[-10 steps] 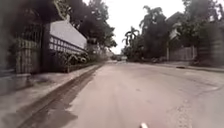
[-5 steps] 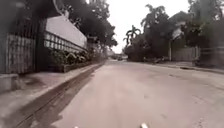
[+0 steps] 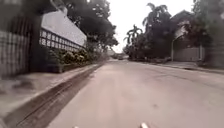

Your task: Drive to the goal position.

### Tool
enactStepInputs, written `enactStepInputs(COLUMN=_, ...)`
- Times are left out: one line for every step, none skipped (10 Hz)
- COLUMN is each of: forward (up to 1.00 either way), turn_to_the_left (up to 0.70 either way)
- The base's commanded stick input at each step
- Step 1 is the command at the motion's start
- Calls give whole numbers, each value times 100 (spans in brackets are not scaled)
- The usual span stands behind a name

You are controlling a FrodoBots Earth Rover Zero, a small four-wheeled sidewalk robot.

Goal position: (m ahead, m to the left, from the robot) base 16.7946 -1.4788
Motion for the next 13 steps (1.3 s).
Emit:
enactStepInputs(forward=70, turn_to_the_left=0)
enactStepInputs(forward=70, turn_to_the_left=0)
enactStepInputs(forward=70, turn_to_the_left=0)
enactStepInputs(forward=54, turn_to_the_left=0)
enactStepInputs(forward=6, turn_to_the_left=0)
enactStepInputs(forward=5, turn_to_the_left=0)
enactStepInputs(forward=5, turn_to_the_left=0)
enactStepInputs(forward=6, turn_to_the_left=0)
enactStepInputs(forward=6, turn_to_the_left=0)
enactStepInputs(forward=6, turn_to_the_left=0)
enactStepInputs(forward=6, turn_to_the_left=0)
enactStepInputs(forward=5, turn_to_the_left=0)
enactStepInputs(forward=6, turn_to_the_left=0)
